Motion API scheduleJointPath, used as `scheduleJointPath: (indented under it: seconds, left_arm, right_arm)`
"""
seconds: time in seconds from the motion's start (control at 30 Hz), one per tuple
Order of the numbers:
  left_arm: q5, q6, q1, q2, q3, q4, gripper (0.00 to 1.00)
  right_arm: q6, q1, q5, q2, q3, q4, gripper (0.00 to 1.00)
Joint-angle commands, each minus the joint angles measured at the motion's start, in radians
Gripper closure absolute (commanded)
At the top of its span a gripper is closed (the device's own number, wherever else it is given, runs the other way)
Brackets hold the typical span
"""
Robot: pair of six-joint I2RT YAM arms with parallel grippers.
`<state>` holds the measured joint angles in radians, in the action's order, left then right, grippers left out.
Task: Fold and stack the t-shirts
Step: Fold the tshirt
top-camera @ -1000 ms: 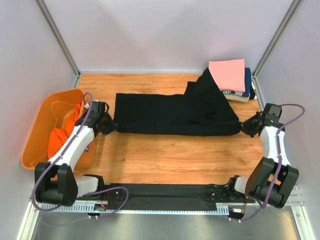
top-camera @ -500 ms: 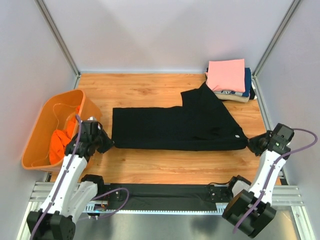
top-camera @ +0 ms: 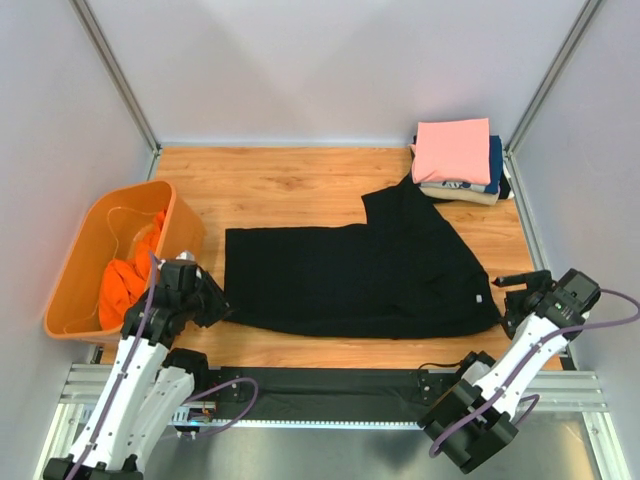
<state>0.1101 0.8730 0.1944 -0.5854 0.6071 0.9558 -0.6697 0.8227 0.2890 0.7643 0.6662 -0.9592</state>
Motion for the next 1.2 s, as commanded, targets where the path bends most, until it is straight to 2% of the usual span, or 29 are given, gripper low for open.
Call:
scheduleJointPath:
  seconds: [0.0, 0.1, 0.2, 0.27, 0.3, 0.33, 0.37, 0.4, 0.47, 0.5, 0.6, 0.63, 0.7, 0.73, 0.77, 0.87, 0.97, 1.17]
  left_arm:
    - [-0.035, 0.002, -0.003, 0.021, 0.086, 0.060, 0.53]
    - [-0.078, -0.054, -0.003, -0.014, 0.170, 0.063, 0.41]
    - [-0.109, -0.109, -0.003, -0.095, 0.245, 0.048, 0.41]
    - [-0.151, -0.137, -0.003, -0.135, 0.273, 0.022, 0.41]
    - [-0.153, -0.169, -0.003, -0.169, 0.290, -0.017, 0.41]
    - [-0.158, -0.183, -0.003, -0.185, 0.295, -0.037, 0.42]
    - [-0.174, -0.198, -0.003, -0.214, 0.301, -0.052, 0.43]
    - [-0.184, -0.224, -0.003, -0.227, 0.306, -0.080, 0.44]
    - [-0.213, -0.247, -0.003, -0.260, 0.299, -0.110, 0.44]
    - [-0.220, -0.267, -0.003, -0.269, 0.290, -0.133, 0.44]
    - [-0.234, -0.293, -0.003, -0.307, 0.269, -0.179, 0.45]
    - [-0.233, -0.292, -0.004, -0.318, 0.263, -0.186, 0.46]
    - [-0.187, -0.290, -0.004, -0.347, 0.264, -0.204, 0.46]
    - [-0.172, -0.290, -0.004, -0.355, 0.261, -0.213, 0.47]
    - [-0.164, -0.287, -0.004, -0.364, 0.260, -0.216, 0.47]
    - [-0.141, -0.292, -0.004, -0.378, 0.255, -0.224, 0.47]
    - [-0.132, -0.290, -0.004, -0.378, 0.246, -0.227, 0.48]
    - [-0.118, -0.290, -0.004, -0.393, 0.240, -0.244, 0.50]
  right_arm:
    - [0.018, 0.004, 0.039, 0.015, 0.042, 0.028, 0.03]
    - [0.019, -0.005, 0.047, 0.036, 0.101, 0.037, 0.00]
    - [0.006, -0.068, 0.084, 0.029, 0.111, 0.167, 0.00]
    - [-0.011, -0.239, 0.032, 0.045, 0.134, 0.259, 0.00]
    - [-0.008, -0.320, -0.023, 0.071, 0.206, 0.261, 0.00]
    - [-0.001, -0.494, -0.141, 0.104, 0.248, 0.261, 0.00]
    - [0.031, -0.579, -0.195, 0.187, 0.298, 0.258, 0.00]
    - [0.039, -0.718, -0.287, 0.234, 0.390, 0.248, 0.00]
    - [0.083, -0.818, -0.382, 0.394, 0.490, 0.240, 0.02]
    - [0.094, -0.921, -0.434, 0.455, 0.536, 0.238, 0.03]
    - [0.163, -1.020, -0.479, 0.711, 0.772, 0.212, 0.04]
    - [0.177, -1.036, -0.479, 0.778, 0.890, 0.199, 0.04]
    - [0.214, -1.065, -0.487, 0.968, 1.022, 0.166, 0.05]
    - [0.225, -1.074, -0.499, 1.031, 1.162, 0.143, 0.05]
    - [0.243, -1.083, -0.507, 1.152, 1.229, 0.107, 0.05]
    - [0.277, -1.100, -0.544, 1.375, 1.485, 0.009, 0.05]
    - [0.285, -1.102, -0.560, 1.530, 1.637, -0.019, 0.04]
    - [0.291, -1.100, -0.541, 1.719, 1.760, 0.022, 0.05]
